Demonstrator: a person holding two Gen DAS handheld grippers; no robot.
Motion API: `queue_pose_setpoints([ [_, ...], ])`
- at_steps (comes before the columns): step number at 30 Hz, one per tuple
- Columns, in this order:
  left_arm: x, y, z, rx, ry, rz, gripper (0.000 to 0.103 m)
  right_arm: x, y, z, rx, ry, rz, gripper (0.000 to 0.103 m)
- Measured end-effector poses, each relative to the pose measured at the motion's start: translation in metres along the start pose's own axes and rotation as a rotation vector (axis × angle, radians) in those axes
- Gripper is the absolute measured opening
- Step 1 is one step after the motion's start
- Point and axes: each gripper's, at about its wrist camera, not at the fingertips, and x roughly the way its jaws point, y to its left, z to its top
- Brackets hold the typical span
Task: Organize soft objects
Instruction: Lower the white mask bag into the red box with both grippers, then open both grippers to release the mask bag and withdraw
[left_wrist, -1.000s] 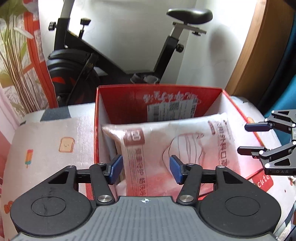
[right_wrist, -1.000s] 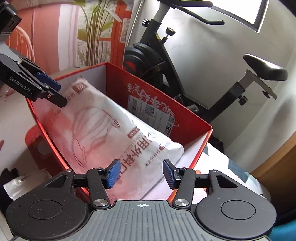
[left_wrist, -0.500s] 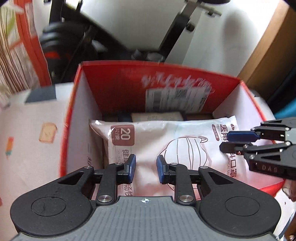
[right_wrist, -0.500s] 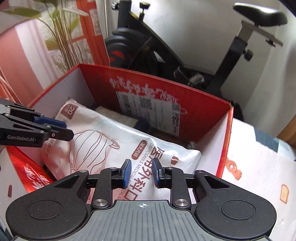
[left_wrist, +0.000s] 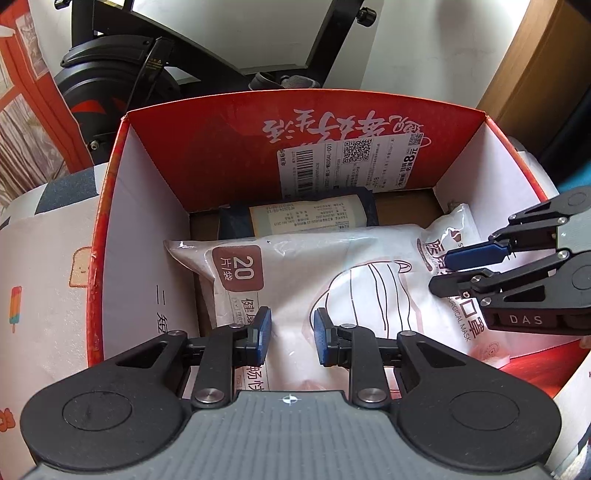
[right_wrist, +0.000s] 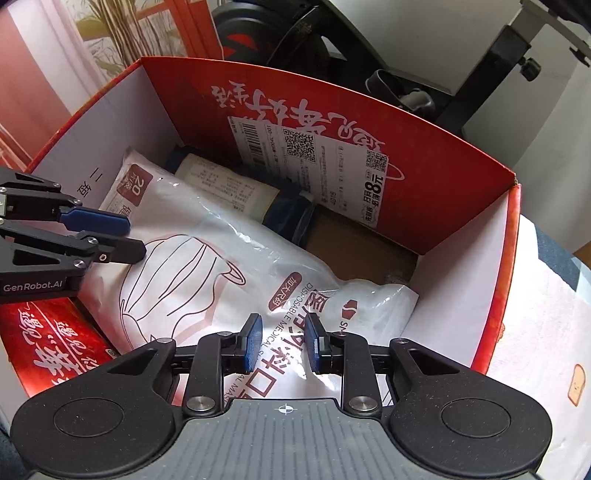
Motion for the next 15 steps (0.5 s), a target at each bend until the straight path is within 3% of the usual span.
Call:
queue_pose_setpoints([
  [4, -0.008, -0.005, -0.003, 0.028, -0.04, 0.012, 0.027, -0.004, 0.0, -0.003, -0.005, -0.023, -0.01, 0.025],
  [6, -0.017, -0.008, -0.006, 0.051, -0.071, 0.032, 0.03, -0.01, 0.0, -0.004, -0.002, -0.043, -0.017, 0.028],
  [7, -0.024, -0.009, -0.008, 0.058, -0.093, 0.039, 0.031, -0.014, -0.001, -0.005, 0.01, -0.06, -0.015, 0.035],
  [12, -0.063, -0.013, -0.021, 0.08, -0.205, 0.071, 0.053, -0.038, 0.0, -0.018, 0.027, -0.151, -0.001, 0.044],
  [14, -0.076, -0.015, -0.027, 0.073, -0.24, 0.076, 0.058, -0.05, 0.004, -0.027, 0.03, -0.198, -0.006, 0.062],
  [15, -0.082, -0.016, -0.031, 0.069, -0.256, 0.076, 0.063, -0.056, 0.006, -0.033, 0.033, -0.228, -0.009, 0.067],
])
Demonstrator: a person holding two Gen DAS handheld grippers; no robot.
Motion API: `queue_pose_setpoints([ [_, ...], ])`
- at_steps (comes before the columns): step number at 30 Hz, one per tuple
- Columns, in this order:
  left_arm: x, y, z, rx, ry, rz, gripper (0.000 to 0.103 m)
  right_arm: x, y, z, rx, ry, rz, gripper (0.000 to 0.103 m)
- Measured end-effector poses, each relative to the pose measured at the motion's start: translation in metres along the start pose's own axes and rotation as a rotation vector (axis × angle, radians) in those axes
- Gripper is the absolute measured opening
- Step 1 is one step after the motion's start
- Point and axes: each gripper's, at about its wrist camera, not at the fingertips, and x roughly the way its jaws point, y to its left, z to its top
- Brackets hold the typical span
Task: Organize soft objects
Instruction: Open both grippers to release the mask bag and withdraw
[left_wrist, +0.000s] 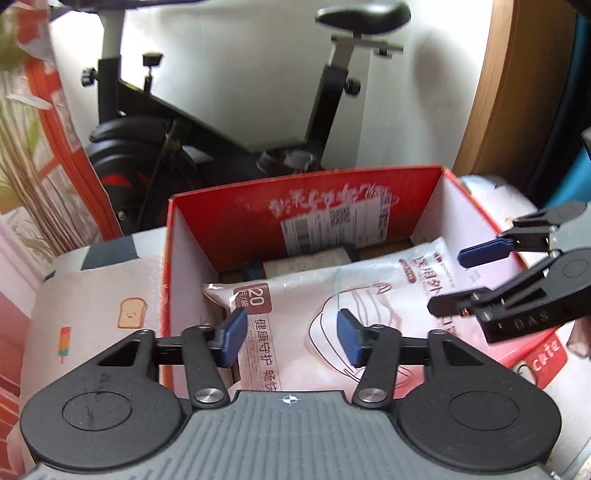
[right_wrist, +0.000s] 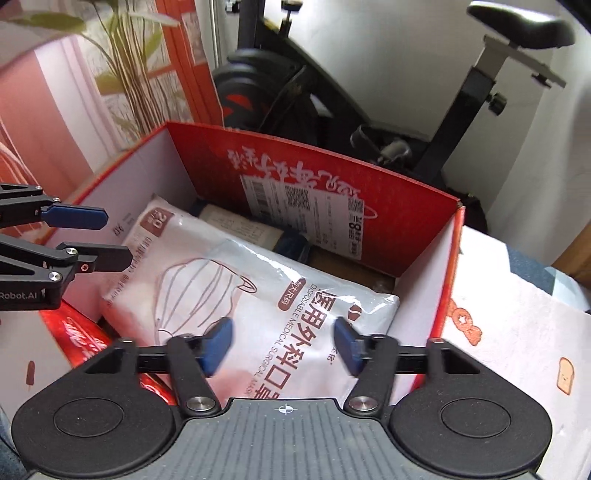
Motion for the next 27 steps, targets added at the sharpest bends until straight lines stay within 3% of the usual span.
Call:
queue_pose_setpoints([
  [5, -0.028, 0.0, -0.014, -0.03, -0.041, 0.015, 0.091, -0.035, 0.004, -0.025, 0.055, -0.118, 0.0, 0.084],
  [9, -0.047, 0.001, -0.034, -0.074, -0.066, -0.001, 0.103, -0.065, 0.007, -0.047, 0.072, -0.217, -0.041, 0.099],
  [19, -0.068, -0.005, -0.092, -0.197, -0.096, 0.025, 0.103, -0.104, 0.012, -0.109, 0.168, -0.374, -0.032, 0.103],
  [27, -0.076, -0.014, -0.137, -0.241, -0.1, 0.042, 0.103, -0.096, 0.035, -0.157, 0.129, -0.378, -0.065, 0.103],
])
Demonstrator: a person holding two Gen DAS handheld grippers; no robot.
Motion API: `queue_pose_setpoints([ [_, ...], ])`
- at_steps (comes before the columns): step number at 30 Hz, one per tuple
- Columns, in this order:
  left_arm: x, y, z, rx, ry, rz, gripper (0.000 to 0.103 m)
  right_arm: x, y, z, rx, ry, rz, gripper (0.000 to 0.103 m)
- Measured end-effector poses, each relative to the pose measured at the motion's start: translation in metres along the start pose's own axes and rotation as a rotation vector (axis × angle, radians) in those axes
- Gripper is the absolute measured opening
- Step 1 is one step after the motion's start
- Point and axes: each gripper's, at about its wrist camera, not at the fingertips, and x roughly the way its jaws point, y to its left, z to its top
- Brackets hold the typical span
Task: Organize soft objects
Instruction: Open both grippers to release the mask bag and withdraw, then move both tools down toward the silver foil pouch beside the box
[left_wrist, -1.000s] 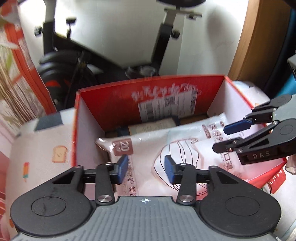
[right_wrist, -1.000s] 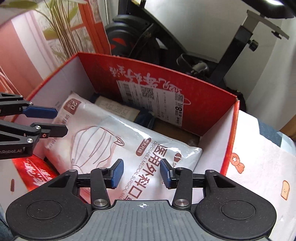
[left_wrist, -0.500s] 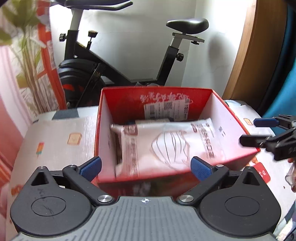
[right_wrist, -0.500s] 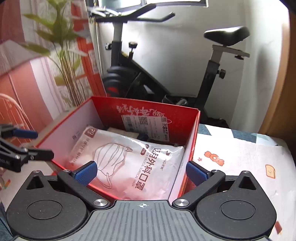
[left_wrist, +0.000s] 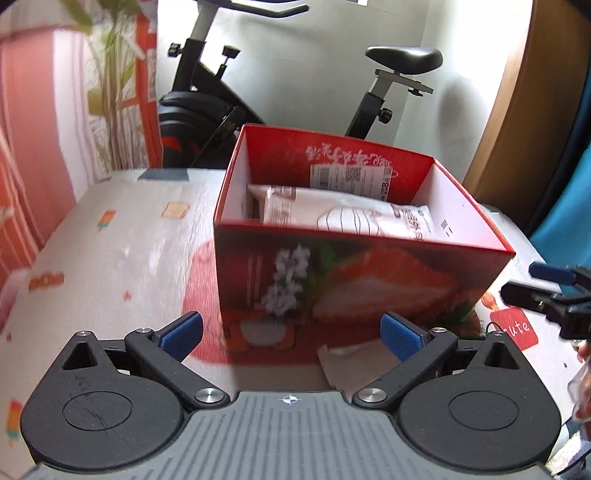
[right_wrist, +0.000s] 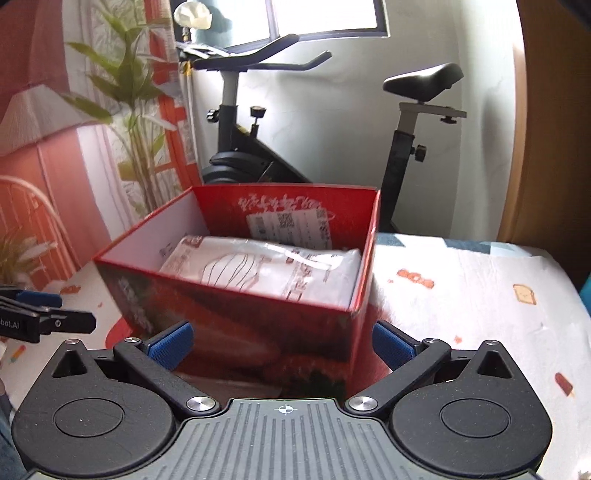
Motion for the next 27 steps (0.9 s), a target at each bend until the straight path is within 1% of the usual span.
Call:
queue_pose_setpoints([
  [2, 0.002, 0.0, -0.01, -0.01, 0.018, -0.001, 0.103, 0.0, 0.006, -0.011, -0.012, 0.009, 0.006, 0.103],
  [4, 0.005, -0.002, -0.02, 0.002, 0.051, -0.004, 0.103, 0.001, 0.01, -0.021, -0.016, 0.024, 0.007, 0.102],
  [6, 0.01, -0.004, -0.03, 0.013, 0.091, -0.005, 0.103, 0.004, 0.011, -0.031, 0.002, 0.053, 0.014, 0.102],
  [9, 0.016, -0.005, -0.039, 0.005, 0.129, -0.031, 0.103, 0.009, 0.014, -0.045, 0.031, 0.1, 0.029, 0.102],
  [11, 0.016, -0.005, -0.041, 0.0, 0.133, -0.04, 0.103, 0.011, 0.016, -0.05, 0.027, 0.108, 0.026, 0.102],
  [16, 0.013, -0.005, -0.048, -0.005, 0.134, -0.035, 0.103, 0.009, 0.02, -0.051, 0.014, 0.102, 0.038, 0.102],
  [21, 0.007, -0.006, -0.049, -0.013, 0.1, -0.028, 0.103, 0.008, 0.026, -0.054, -0.001, 0.09, 0.048, 0.101],
  [24, 0.005, -0.004, -0.053, -0.032, 0.09, -0.024, 0.103, 0.009, 0.029, -0.055, -0.031, 0.074, 0.074, 0.095],
  [26, 0.003, -0.003, -0.058, -0.041, 0.094, -0.015, 0.103, 0.014, 0.032, -0.053, -0.063, 0.074, 0.084, 0.081],
  [27, 0.003, -0.002, -0.06, -0.048, 0.097, -0.01, 0.103, 0.018, 0.033, -0.052, -0.075, 0.074, 0.085, 0.08],
])
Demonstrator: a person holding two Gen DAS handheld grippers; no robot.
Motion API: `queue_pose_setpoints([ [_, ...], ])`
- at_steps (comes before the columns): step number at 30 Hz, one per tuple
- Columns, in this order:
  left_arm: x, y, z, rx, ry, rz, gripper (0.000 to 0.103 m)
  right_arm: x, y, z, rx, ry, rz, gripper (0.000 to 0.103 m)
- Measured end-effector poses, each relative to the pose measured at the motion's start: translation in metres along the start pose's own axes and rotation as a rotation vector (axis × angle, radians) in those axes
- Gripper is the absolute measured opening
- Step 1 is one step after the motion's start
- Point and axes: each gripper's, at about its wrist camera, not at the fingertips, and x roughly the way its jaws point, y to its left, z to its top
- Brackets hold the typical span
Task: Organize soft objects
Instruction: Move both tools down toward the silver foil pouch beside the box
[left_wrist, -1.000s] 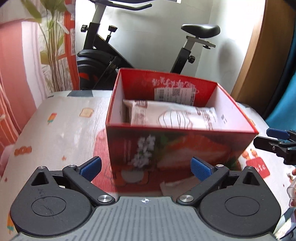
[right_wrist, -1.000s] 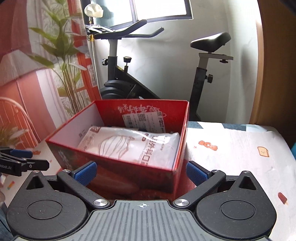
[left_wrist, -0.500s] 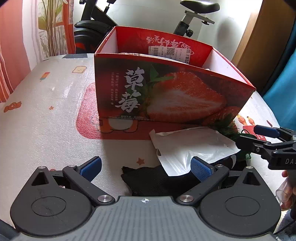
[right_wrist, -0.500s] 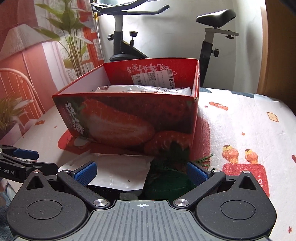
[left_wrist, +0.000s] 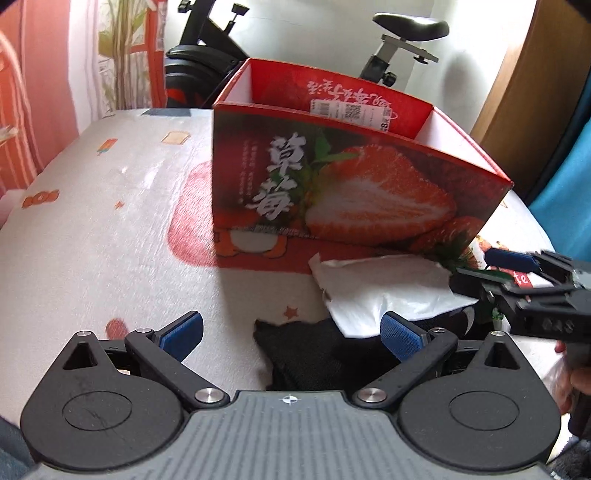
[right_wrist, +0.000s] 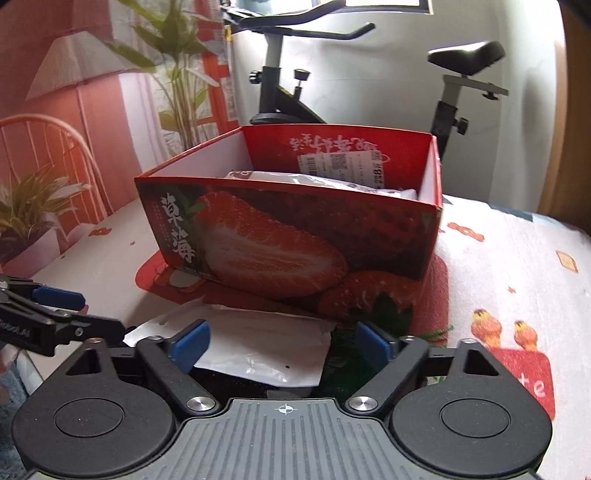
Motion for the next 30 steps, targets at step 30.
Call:
queue_pose_setpoints([
  [30, 0.061, -0.014, 0.043, -0.148, 0.132, -0.206, 0.069, 0.035, -0.002, -0.018, -0.063, 0.053, 0.048, 0.078],
])
